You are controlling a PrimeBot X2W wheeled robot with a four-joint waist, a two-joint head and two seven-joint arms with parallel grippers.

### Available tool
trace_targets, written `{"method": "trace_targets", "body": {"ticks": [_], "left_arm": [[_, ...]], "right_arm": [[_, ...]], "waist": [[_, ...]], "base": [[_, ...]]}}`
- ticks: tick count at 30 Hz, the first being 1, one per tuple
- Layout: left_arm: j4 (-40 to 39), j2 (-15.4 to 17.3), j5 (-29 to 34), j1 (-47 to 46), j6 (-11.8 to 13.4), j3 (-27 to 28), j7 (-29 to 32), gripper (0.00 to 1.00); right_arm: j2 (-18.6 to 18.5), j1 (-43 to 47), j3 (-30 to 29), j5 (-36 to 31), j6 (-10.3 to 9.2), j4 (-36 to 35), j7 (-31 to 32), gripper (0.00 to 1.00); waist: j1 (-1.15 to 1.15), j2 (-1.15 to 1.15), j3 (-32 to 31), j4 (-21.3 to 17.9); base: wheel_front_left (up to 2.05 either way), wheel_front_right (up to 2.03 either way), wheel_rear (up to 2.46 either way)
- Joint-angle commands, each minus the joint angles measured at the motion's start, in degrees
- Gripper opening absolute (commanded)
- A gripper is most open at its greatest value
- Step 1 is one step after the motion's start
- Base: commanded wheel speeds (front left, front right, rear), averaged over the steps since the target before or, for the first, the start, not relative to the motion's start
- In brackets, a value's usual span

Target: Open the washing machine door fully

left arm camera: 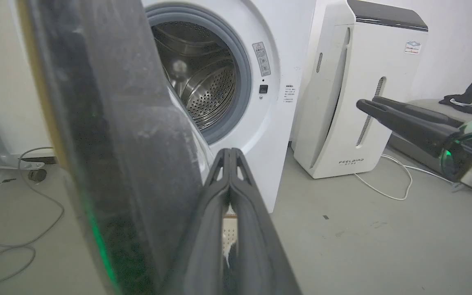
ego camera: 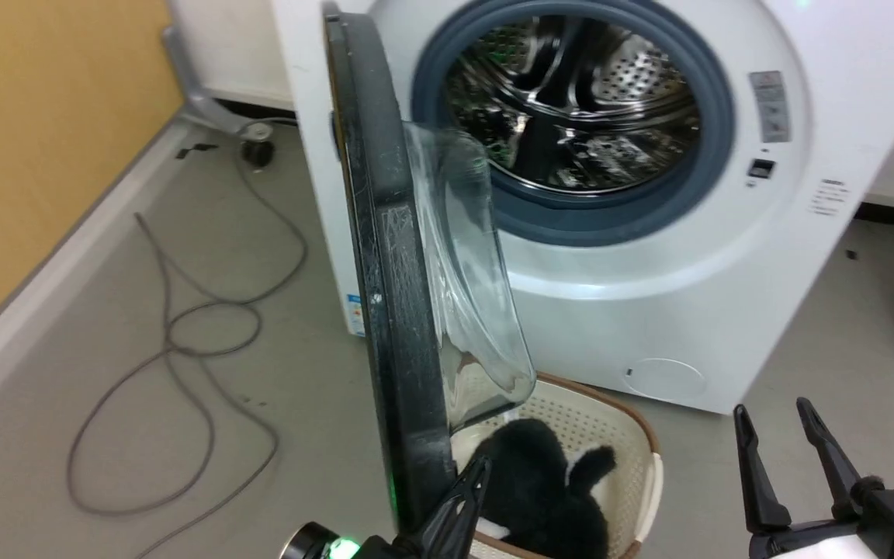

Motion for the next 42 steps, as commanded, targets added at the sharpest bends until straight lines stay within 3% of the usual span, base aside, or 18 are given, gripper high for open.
{"method": "trace_targets", "body": {"ticks": [1, 18, 30, 42], "left_arm": [[-0.09, 0.29, 0.04, 0.56, 0.37, 0.81, -0.23, 0.0], [-0.46, 1.15, 1.2, 1.03, 1.31, 8.4, -0.23, 0.0], [-0.75, 2.25, -0.99, -1.19, 2.72, 20.81, -0.23, 0.0], [2.26, 1.32, -3.53, -8.99, 3.12, 35.5, -0.23, 0.0]], "right_arm": [[0.23, -0.15, -0.07, 0.05, 0.03, 0.15, -0.26, 1.0], [0.23, -0.03, 0.09, -0.03, 0.03, 0.44, -0.26, 1.0], [0.23, -1.21, 0.73, -1.08, 0.03, 0.0, -0.26, 1.0], [0.23, -4.31, 0.64, -4.04, 0.03, -0.72, -0.26, 1.0]], "waist": [[0.0, 0.0, 0.08, 1.53], [0.0, 0.0, 1.07, 9.22], [0.0, 0.0, 3.84, 11.16], [0.0, 0.0, 10.79, 9.78]], "base": [[0.0, 0.0, 0.0], [0.0, 0.0, 0.0], [0.0, 0.0, 0.0], [0.0, 0.0, 0.0]]}}
